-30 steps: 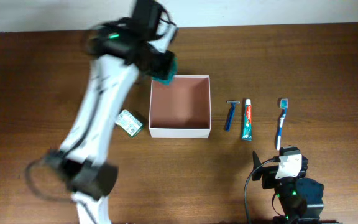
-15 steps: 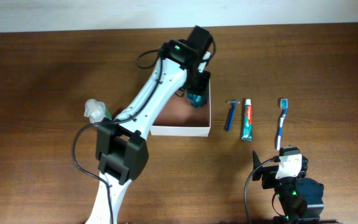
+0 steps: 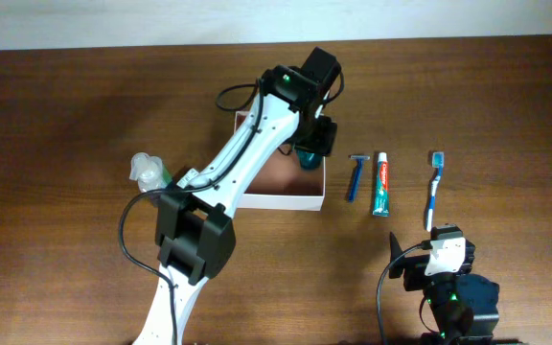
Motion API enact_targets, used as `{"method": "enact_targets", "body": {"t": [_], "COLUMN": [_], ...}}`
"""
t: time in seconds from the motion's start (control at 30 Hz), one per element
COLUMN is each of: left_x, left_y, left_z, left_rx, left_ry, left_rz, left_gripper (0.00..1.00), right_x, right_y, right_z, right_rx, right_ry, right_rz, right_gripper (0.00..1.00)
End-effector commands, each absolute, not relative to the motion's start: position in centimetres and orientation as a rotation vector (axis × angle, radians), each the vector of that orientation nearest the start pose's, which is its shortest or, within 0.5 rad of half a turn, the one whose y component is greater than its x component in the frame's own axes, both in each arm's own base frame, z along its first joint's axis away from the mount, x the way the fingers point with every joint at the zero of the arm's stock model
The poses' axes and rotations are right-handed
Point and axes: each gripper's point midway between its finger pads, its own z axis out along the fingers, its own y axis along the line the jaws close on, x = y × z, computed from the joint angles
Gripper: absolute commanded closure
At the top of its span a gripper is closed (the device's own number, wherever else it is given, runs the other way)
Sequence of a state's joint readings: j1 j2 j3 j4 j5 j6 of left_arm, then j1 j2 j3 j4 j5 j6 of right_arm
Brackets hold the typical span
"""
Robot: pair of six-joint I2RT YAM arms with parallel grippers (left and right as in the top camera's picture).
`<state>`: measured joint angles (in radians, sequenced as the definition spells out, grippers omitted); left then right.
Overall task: Pack container
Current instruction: 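Carry the mouthwash bottle into the box's back right corner and release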
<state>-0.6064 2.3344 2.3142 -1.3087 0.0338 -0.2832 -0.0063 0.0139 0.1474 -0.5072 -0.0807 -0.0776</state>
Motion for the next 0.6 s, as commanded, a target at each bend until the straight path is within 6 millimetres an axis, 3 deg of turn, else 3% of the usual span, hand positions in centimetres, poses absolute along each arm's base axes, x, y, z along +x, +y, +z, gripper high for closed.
{"method": "enact_targets", "body": {"t": [0.0, 0.2, 0.33, 0.4, 0.57], "left_x": [42.5, 41.3, 40.2, 40.6, 41.0], "left_y": [-28.9, -27.1, -25.1, -24.4, -19.4], "left_z": [14.1, 17.3, 20.8, 22.9, 28.9], "left_rx": [0.447, 0.469, 0.449, 0.512, 0.348], "left_ry": [2.854, 2.873, 2.876, 2.813, 2.700], "left_rz": [-0.201, -0.173, -0.186, -0.234, -0.263], "left_gripper": [0.01, 0.01, 0.01, 0.01, 0.01], "right_x": [21.9, 21.9, 21.9, 21.9, 21.9], "right_y": [1.2, 1.2, 1.2, 1.2, 1.2], "right_z": [11.9, 11.9, 11.9, 11.9, 11.9], "right_rx": [-0.115, -0.115, -0.115, -0.115, -0.115], "right_ry": [1.936, 1.936, 1.936, 1.936, 1.936], "right_rz": [0.031, 0.031, 0.031, 0.031, 0.031], "right_gripper": [0.01, 0.01, 0.01, 0.01, 0.01]}}
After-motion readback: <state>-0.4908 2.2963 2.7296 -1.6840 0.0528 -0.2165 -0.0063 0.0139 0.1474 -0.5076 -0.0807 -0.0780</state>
